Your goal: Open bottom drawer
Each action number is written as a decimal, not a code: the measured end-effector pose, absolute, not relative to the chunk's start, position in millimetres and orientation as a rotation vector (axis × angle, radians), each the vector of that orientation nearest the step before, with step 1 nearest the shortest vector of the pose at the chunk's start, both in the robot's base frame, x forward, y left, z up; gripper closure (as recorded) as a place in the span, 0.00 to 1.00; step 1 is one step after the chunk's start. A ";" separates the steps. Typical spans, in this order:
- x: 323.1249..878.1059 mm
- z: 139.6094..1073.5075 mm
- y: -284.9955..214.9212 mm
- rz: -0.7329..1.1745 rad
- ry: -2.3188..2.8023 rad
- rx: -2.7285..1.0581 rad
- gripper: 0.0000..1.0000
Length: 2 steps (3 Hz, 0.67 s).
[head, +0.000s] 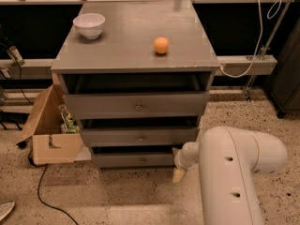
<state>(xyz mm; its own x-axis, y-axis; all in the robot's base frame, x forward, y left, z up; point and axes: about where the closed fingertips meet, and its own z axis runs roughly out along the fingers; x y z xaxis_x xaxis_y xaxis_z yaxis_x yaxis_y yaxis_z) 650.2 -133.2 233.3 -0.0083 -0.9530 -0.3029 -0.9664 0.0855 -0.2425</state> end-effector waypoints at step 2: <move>691.5 202.3 -140.9 0.049 2.018 -1.849 0.00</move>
Offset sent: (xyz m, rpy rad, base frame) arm 0.0703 -0.0160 -0.0477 0.0135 0.0034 -0.0674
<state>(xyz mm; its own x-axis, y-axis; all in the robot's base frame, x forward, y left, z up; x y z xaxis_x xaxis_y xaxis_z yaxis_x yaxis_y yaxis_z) 691.5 -140.9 202.3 -0.0434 -0.9487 -0.3132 -0.9628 0.1234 -0.2402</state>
